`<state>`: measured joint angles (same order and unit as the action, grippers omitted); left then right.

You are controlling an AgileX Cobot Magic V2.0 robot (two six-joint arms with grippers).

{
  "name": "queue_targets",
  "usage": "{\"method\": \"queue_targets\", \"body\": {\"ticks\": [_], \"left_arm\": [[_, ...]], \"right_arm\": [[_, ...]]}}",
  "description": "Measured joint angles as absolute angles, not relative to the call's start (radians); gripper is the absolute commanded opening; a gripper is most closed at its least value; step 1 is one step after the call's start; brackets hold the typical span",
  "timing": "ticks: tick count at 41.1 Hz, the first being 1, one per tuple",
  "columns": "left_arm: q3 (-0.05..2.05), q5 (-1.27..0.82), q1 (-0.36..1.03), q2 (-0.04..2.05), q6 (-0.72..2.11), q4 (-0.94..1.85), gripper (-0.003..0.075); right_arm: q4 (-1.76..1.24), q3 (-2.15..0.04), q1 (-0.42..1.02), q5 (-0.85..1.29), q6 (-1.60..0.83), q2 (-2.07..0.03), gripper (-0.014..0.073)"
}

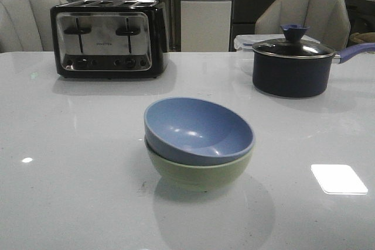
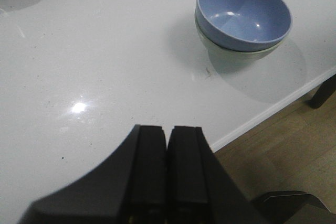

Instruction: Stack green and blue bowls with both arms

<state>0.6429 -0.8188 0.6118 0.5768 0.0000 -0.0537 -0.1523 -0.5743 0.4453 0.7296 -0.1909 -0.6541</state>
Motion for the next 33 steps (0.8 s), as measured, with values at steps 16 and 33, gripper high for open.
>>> {"method": "queue_targets", "body": {"ticks": [16, 33], "left_arm": [[0.643, -0.819, 0.612, 0.57, 0.0, -0.054, 0.0093], [0.482, -0.683, 0.317, 0.293, 0.225, 0.085, 0.0101]], "right_arm": [[-0.152, -0.574, 0.445, 0.73, -0.191, -0.654, 0.0025], [-0.152, -0.574, 0.445, 0.73, -0.191, -0.654, 0.0025]]}}
